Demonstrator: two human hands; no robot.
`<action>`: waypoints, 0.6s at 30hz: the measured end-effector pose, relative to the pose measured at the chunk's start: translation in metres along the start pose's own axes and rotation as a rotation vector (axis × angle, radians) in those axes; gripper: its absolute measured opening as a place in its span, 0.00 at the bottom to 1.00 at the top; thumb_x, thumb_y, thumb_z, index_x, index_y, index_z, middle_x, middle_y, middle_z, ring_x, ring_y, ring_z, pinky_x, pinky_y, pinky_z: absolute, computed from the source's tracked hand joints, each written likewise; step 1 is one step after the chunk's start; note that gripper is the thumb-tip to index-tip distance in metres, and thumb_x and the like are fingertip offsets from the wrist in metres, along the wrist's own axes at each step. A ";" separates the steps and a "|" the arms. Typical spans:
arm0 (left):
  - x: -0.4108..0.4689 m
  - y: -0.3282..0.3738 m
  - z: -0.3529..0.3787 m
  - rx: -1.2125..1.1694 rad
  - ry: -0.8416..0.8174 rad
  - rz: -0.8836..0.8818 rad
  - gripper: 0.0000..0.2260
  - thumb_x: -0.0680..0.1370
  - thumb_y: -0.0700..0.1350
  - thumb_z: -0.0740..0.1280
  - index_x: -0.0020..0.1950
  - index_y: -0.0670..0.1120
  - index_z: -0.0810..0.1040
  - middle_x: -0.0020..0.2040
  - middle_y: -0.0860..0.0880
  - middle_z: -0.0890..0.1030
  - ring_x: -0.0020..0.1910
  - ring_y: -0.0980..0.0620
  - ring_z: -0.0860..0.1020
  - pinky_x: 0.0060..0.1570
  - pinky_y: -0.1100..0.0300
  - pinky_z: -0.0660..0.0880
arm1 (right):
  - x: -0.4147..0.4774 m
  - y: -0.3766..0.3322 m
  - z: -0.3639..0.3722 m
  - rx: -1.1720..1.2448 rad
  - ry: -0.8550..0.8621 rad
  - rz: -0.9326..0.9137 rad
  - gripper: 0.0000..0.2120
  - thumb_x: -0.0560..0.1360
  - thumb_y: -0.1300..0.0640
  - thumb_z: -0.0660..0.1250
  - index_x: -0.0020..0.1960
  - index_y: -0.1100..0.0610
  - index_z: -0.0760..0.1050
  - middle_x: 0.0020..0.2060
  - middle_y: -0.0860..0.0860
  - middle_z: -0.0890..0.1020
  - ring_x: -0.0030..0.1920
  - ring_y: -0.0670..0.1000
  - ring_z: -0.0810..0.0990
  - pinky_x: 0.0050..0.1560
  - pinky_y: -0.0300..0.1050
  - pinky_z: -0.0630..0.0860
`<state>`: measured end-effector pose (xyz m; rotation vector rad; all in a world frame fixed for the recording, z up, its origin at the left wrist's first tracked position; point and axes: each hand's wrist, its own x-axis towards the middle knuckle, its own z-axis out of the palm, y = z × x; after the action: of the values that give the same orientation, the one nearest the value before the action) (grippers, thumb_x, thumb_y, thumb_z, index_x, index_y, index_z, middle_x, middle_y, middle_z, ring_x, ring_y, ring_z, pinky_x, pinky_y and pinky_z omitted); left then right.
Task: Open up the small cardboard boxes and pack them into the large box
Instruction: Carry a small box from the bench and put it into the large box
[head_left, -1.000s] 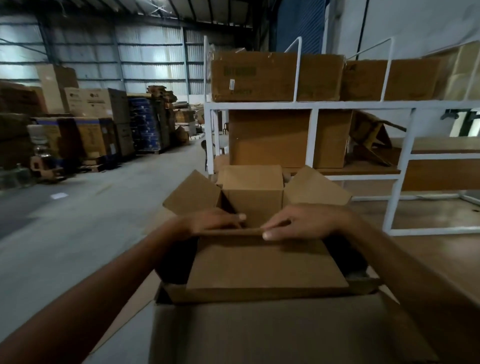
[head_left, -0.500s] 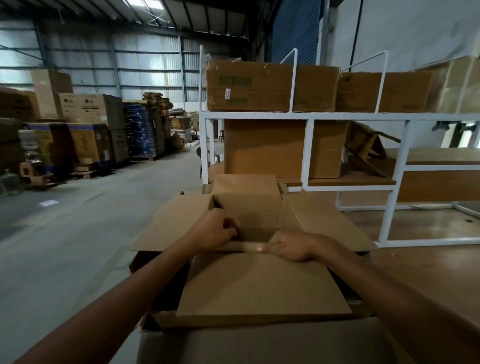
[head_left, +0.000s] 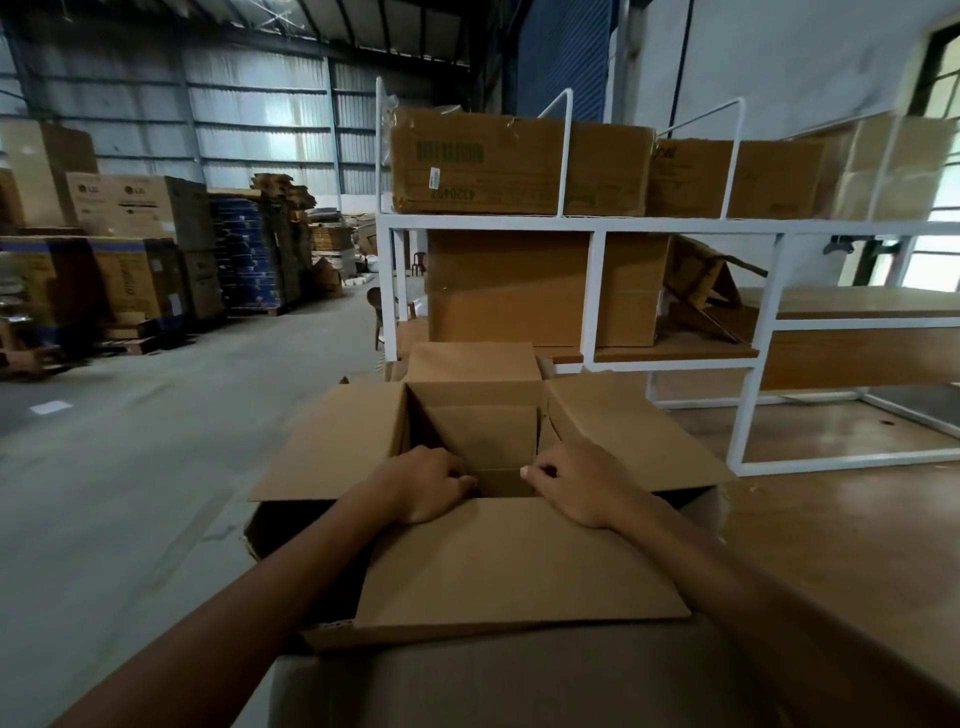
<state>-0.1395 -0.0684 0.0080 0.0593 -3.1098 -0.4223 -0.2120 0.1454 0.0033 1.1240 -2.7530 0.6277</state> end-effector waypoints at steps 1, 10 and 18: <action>-0.001 -0.002 0.001 -0.008 0.057 0.007 0.15 0.80 0.58 0.57 0.42 0.54 0.78 0.44 0.52 0.81 0.42 0.55 0.79 0.49 0.53 0.77 | -0.006 -0.003 -0.001 -0.035 0.072 0.018 0.18 0.80 0.44 0.59 0.38 0.52 0.78 0.32 0.49 0.79 0.33 0.46 0.76 0.35 0.42 0.69; -0.044 0.017 0.003 0.028 0.186 0.010 0.23 0.80 0.64 0.49 0.54 0.52 0.78 0.54 0.50 0.81 0.55 0.51 0.77 0.58 0.49 0.73 | -0.074 -0.019 -0.009 -0.059 0.132 0.095 0.16 0.82 0.48 0.56 0.52 0.54 0.81 0.49 0.50 0.83 0.48 0.48 0.79 0.55 0.49 0.77; -0.117 0.066 -0.003 0.160 -0.052 0.020 0.33 0.77 0.68 0.41 0.77 0.54 0.59 0.80 0.48 0.56 0.79 0.43 0.51 0.74 0.37 0.49 | -0.156 -0.049 -0.032 -0.056 -0.071 0.145 0.26 0.81 0.42 0.55 0.76 0.51 0.62 0.77 0.51 0.62 0.77 0.52 0.58 0.73 0.55 0.62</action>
<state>-0.0255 -0.0013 0.0289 0.0174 -3.1860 -0.1766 -0.0673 0.2282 0.0104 0.9595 -2.9134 0.5319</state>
